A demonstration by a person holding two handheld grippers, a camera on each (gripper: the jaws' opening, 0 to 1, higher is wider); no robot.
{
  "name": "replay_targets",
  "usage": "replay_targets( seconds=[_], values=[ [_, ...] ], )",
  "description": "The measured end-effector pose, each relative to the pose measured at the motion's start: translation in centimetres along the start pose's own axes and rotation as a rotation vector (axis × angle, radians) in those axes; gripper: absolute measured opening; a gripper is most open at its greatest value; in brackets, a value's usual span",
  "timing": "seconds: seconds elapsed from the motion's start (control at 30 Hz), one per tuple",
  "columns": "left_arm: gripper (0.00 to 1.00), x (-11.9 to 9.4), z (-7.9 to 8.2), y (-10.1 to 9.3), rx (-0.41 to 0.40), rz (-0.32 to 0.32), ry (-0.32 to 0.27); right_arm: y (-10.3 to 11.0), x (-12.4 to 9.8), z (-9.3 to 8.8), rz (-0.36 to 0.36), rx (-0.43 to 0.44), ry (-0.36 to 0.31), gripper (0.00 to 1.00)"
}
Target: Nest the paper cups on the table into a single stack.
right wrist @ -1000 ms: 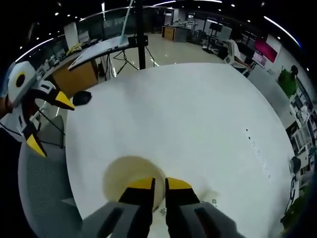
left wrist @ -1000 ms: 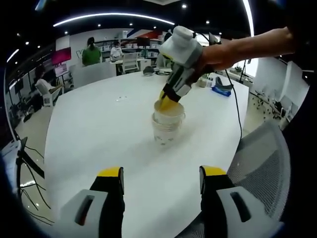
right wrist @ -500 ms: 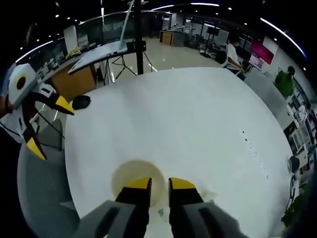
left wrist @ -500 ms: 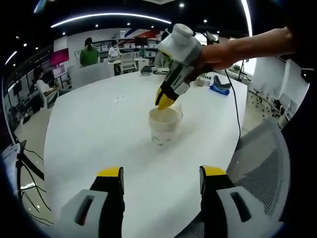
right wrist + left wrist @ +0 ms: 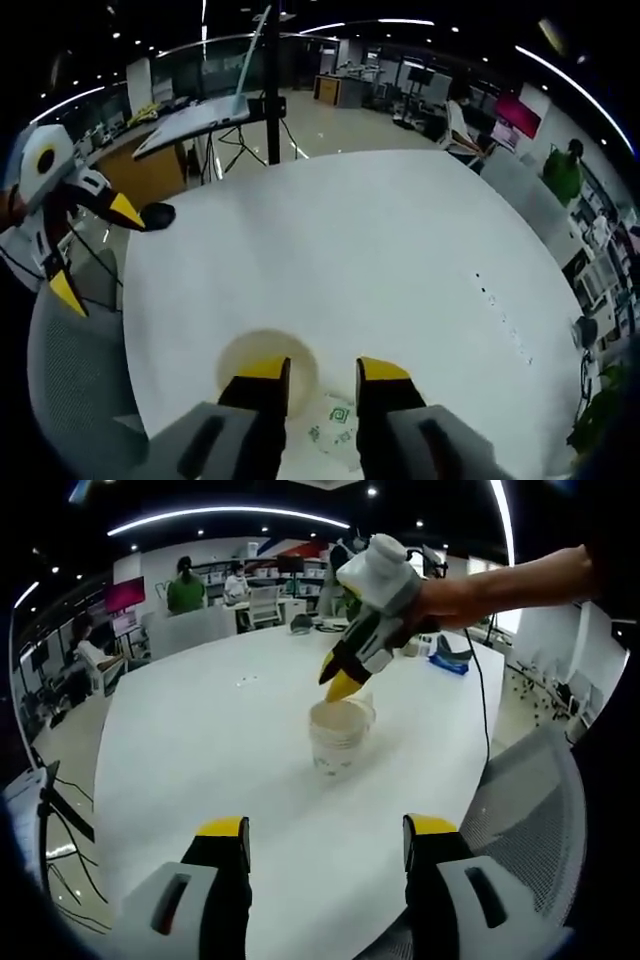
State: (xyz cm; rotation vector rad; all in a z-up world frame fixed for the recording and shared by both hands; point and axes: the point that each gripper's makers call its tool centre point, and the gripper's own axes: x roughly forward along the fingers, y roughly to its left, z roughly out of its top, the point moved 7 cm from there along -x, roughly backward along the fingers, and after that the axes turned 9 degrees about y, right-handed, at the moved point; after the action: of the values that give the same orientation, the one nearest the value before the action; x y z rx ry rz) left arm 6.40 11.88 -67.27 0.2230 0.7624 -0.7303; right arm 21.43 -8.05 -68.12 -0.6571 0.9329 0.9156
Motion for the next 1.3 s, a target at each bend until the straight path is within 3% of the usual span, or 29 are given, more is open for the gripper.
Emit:
replay_targets(
  seconds=[0.33,0.87,1.3],
  values=[
    [0.61,0.1,0.2,0.1,0.008,-0.003,-0.003,-0.9,-1.6,-0.8,-0.011,0.082,-0.087,0.32],
    [0.61,0.2,0.1,-0.1,0.015,-0.005,-0.003,-3.1,-3.8,-4.5,-0.007,0.288,-0.203,0.38],
    [0.61,0.9,0.0,-0.7,0.030,-0.029,0.010,-2.5,-3.0,-9.3,0.008,0.366,-0.187,0.39]
  ],
)
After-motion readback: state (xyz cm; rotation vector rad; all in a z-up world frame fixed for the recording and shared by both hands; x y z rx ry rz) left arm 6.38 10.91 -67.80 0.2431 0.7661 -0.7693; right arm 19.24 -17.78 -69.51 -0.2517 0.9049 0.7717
